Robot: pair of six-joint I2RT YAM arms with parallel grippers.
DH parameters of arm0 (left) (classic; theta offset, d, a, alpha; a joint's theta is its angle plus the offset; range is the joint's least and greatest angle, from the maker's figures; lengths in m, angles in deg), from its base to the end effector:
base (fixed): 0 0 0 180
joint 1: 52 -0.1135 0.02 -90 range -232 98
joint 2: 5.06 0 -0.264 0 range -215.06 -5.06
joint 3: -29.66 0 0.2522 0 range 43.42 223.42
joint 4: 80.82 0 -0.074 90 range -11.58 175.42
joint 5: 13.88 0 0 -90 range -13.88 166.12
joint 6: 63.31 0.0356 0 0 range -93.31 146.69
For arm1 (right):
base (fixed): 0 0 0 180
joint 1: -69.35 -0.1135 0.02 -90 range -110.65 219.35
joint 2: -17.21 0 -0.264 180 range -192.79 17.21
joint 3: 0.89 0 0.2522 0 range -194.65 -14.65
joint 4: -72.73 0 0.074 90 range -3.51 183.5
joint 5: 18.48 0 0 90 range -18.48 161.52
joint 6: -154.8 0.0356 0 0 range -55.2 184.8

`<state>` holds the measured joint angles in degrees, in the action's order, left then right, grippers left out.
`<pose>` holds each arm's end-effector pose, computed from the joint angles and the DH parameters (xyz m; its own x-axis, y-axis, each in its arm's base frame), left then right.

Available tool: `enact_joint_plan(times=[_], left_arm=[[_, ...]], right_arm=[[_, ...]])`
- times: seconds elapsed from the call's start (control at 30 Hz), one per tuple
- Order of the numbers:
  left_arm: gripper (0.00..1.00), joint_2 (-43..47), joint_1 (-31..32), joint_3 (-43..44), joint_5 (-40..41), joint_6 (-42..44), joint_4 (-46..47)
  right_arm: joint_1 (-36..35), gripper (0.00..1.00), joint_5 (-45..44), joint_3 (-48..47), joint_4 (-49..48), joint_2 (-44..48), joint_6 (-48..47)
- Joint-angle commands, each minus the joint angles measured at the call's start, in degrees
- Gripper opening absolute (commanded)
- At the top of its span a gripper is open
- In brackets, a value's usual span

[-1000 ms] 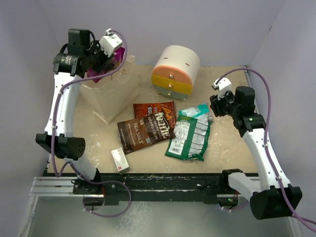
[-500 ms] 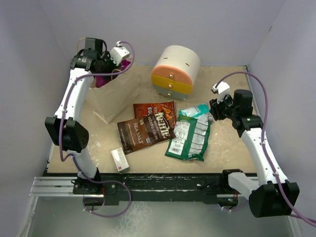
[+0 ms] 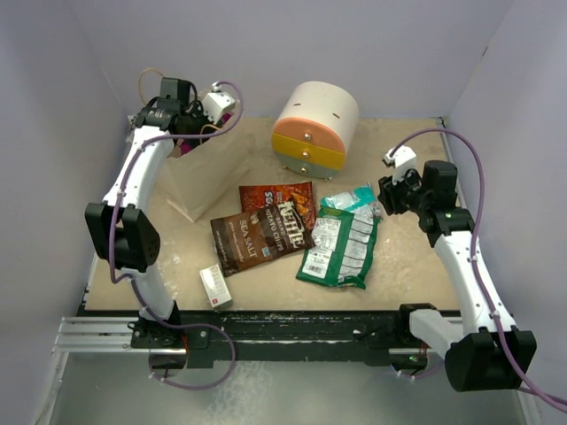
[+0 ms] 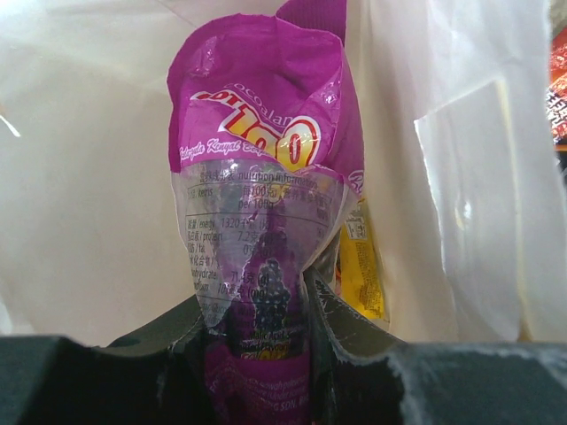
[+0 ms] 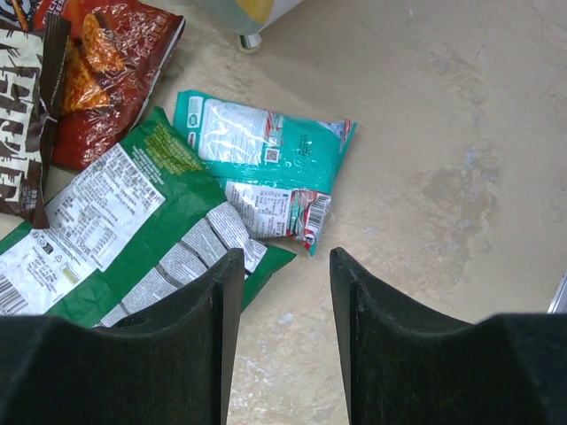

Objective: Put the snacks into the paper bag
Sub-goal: Place the snack in the paper bag.

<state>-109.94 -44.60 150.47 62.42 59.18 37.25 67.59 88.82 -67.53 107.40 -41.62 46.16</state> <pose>0.4013 -0.0606 0.3598 -0.4468 0.5843 -0.6774 0.6263 0.7450 0.2294 0.2291 0.0176 0.3249 -0.3338 -0.3156 -0.8883 -0.4234 0.8921 -0.1578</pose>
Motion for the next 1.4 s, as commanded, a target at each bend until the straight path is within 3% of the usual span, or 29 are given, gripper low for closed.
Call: enact_joint_plan(times=[0.0, 0.23, 0.67, 0.87, 1.1, 1.37], left_arm=[[0.22, 1.76, -0.19, 0.2, -2.21, -1.16, 6.37], [0.4, 3.06, -0.19, -0.08, -2.38, -0.18, 5.55], [0.54, 4.25, -0.19, 0.51, -4.22, 0.79, 3.08], [0.61, 6.19, -0.19, 1.62, -0.98, 2.71, 3.34], [0.72, 10.95, -0.19, 0.96, 6.14, 5.41, 7.42], [0.84, 18.27, -0.19, -1.33, 7.84, 3.97, 9.68]], right_arm=[[0.53, 0.47, 1.69, 0.41, -2.32, 1.31, -0.09], [0.79, 0.47, 2.13, 1.0, -2.53, 2.23, -0.26], [1.01, 0.48, 3.08, 1.55, -2.61, 2.49, -0.7], [0.98, 0.48, 2.94, 1.58, -3.07, 1.3, -1.05], [0.97, 0.49, 0.95, -0.73, -2.29, -4.13, -0.79], [0.72, 0.56, 8.46, -4.32, 6.66, -13.79, -6.12]])
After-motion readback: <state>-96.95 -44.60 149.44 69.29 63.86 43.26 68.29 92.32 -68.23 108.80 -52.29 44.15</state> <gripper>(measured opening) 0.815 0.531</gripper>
